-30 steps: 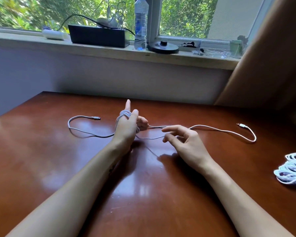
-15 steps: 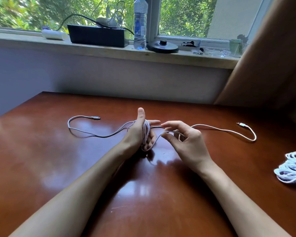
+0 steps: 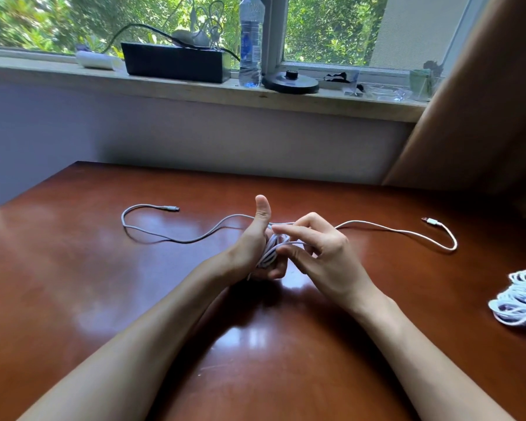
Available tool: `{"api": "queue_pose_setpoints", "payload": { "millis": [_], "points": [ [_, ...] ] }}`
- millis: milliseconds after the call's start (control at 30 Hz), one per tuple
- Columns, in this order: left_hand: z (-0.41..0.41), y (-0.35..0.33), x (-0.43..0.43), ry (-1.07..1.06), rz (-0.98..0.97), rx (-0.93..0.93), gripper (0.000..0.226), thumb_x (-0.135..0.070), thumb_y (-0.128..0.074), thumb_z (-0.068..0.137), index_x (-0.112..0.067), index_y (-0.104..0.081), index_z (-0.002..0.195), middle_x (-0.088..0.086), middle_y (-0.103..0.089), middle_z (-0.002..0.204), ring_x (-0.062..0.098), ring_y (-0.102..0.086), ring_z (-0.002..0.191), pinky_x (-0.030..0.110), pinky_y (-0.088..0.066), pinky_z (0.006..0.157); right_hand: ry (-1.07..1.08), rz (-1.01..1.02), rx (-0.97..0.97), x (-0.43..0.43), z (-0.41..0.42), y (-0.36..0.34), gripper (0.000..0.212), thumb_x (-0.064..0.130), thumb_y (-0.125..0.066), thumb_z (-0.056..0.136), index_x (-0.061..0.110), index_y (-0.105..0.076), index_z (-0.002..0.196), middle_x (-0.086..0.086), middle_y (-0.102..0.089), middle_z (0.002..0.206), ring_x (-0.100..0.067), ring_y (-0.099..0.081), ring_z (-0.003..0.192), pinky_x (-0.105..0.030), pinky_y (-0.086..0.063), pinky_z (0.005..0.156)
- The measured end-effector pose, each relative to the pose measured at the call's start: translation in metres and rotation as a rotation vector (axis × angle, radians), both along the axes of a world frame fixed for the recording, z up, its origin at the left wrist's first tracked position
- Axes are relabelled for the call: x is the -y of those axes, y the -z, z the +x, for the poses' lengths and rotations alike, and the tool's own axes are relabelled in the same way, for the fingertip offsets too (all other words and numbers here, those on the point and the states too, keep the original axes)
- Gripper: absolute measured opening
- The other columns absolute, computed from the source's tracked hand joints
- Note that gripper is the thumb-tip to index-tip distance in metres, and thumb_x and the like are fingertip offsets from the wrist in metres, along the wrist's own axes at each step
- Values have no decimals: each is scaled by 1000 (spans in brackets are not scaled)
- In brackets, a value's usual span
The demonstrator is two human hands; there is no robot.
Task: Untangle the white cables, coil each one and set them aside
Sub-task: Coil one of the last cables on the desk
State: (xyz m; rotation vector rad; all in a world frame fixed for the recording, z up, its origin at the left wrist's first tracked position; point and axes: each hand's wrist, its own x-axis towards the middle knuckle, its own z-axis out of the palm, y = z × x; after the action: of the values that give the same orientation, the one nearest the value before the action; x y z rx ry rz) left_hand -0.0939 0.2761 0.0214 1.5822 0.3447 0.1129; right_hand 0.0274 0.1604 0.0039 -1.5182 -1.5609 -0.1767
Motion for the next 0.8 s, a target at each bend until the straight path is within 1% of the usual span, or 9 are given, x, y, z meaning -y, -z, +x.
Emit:
{"api": "queue_pose_setpoints", "payload": {
  "millis": [133, 200, 267, 333, 433, 567, 667, 733, 800],
  "points": [
    [-1, 0, -1, 21, 16, -21, 99, -74, 20, 84, -9, -47, 51, 10, -41, 46, 16, -29, 35, 22, -17, 38, -47, -55, 2, 1, 0, -1, 37, 28, -68, 94, 24, -67, 131, 5, -51, 96, 5, -52, 63, -17, -43, 68],
    [0, 2, -3, 31, 40, -42, 108, -76, 19, 81, 4, -50, 60, 10, -40, 43, 16, -27, 34, 19, -18, 37, -49, -86, 25, 2, 1, -1, 34, 30, -65, 96, 30, -66, 130, 6, -49, 97, 0, -53, 60, -23, -47, 66],
    [0, 1, -5, 37, 74, -51, 123, -77, 20, 80, 20, -57, 77, 10, -40, 40, 17, -26, 32, 19, -19, 36, -38, -115, 33, 2, 2, -2, 30, 32, -62, 98, 29, -68, 127, 4, -48, 96, -3, -56, 59, -28, -50, 67],
    [1, 0, -4, 13, 78, -50, 126, -74, 21, 83, 22, -61, 82, 8, -42, 39, 15, -29, 30, 17, -21, 35, -15, -132, 28, 2, 3, -2, 29, 34, -60, 98, 22, -69, 123, 4, -48, 94, 1, -58, 64, -27, -51, 71],
    [3, -2, -2, -37, 25, -9, 117, -73, 19, 86, 6, -66, 68, 8, -43, 39, 12, -31, 28, 15, -23, 35, 40, -149, 33, 3, 5, -1, 27, 36, -57, 98, 18, -69, 115, 8, -49, 92, 0, -55, 72, -27, -48, 74],
    [4, -1, -8, -127, -37, 37, 112, -80, 2, 86, 7, -66, 73, 12, -48, 45, 13, -34, 29, 15, -25, 34, 75, -152, 63, 2, 10, 2, 18, 33, -58, 98, 17, -66, 102, 8, -52, 95, -1, -54, 80, -32, -49, 77],
    [7, 1, -11, -222, -57, 83, 98, -80, -12, 90, 2, -62, 70, 14, -52, 49, 17, -37, 31, 16, -21, 35, 79, -153, 82, 2, 11, 3, 23, 36, -55, 100, 15, -64, 97, 6, -54, 96, -8, -57, 81, -34, -49, 76],
    [8, 2, -13, -286, -39, 111, 82, -73, -23, 96, -3, -60, 75, 15, -54, 52, 20, -40, 38, 21, -23, 40, 95, -150, 87, 2, 11, 4, 27, 39, -52, 101, 15, -64, 97, 5, -53, 95, -11, -57, 81, -36, -49, 75],
    [9, 4, -16, -292, -40, 133, 65, -65, -32, 100, -5, -54, 89, 12, -52, 50, 20, -39, 39, 23, -24, 41, 115, -144, 75, 2, 11, 5, 30, 40, -50, 101, 14, -64, 95, 4, -53, 94, -14, -57, 81, -38, -49, 75]
  ]
}}
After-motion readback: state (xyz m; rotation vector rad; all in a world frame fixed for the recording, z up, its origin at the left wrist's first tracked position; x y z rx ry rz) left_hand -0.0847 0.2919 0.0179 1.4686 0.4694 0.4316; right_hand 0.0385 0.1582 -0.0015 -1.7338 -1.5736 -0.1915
